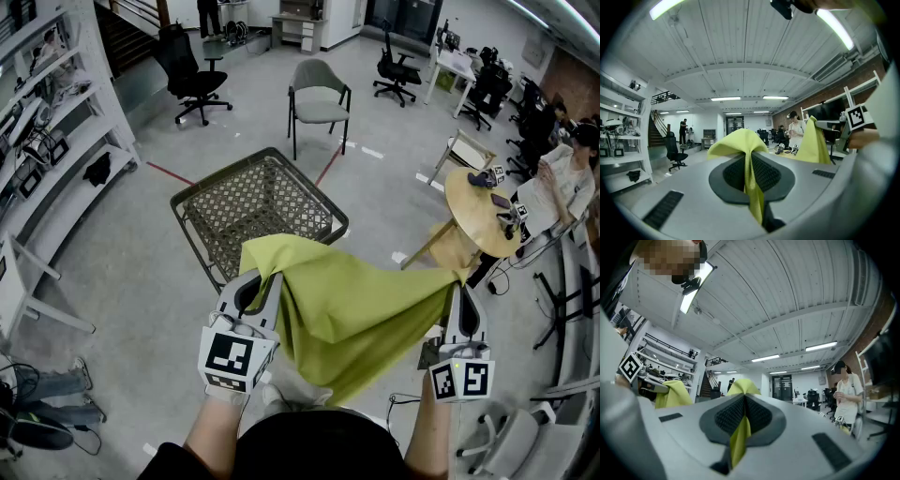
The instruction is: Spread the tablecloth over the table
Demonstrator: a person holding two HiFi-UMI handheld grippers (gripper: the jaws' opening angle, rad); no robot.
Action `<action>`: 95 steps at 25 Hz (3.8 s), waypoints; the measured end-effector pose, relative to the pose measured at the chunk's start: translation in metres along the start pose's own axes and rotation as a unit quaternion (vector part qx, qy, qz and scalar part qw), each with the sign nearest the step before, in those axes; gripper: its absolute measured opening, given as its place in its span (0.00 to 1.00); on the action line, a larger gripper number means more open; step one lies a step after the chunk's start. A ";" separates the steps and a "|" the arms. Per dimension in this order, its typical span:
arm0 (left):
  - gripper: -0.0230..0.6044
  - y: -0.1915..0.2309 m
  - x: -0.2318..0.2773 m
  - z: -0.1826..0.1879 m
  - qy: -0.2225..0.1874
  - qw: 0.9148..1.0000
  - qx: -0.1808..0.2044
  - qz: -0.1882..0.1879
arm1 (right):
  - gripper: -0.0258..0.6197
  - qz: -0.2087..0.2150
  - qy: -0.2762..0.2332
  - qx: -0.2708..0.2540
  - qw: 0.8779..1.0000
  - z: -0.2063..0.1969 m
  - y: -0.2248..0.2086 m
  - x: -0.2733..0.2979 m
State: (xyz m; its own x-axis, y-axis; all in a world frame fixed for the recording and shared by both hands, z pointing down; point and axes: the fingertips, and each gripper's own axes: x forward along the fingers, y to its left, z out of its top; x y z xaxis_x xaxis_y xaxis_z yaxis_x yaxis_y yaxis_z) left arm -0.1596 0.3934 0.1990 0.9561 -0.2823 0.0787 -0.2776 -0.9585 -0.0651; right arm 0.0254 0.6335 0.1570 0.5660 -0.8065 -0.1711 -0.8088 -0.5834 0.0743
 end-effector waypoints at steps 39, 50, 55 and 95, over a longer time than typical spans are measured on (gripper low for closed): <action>0.06 0.195 0.007 -0.068 0.063 0.979 -0.049 0.188 | 0.06 0.079 0.035 0.005 0.996 -0.063 0.062 0.222; 0.06 0.324 -0.011 -0.075 0.060 0.966 -0.060 0.246 | 0.06 0.116 0.007 -0.020 0.993 -0.049 0.154 0.339; 0.06 0.354 -0.027 -0.076 0.063 0.956 -0.058 0.280 | 0.06 0.142 0.003 -0.018 0.990 -0.050 0.183 0.374; 0.06 0.566 0.086 -0.072 0.196 0.847 -0.011 0.494 | 0.06 0.360 0.052 0.027 0.931 -0.155 0.349 0.758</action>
State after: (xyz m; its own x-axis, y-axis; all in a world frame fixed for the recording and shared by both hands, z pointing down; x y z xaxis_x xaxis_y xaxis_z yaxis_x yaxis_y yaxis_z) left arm -0.2410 -0.1768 0.2409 0.1529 -0.9347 0.3209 -0.9296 -0.2462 -0.2742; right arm 0.1970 -0.1964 0.2050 -0.1167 -0.9932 -0.0006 -0.9897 0.1162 0.0831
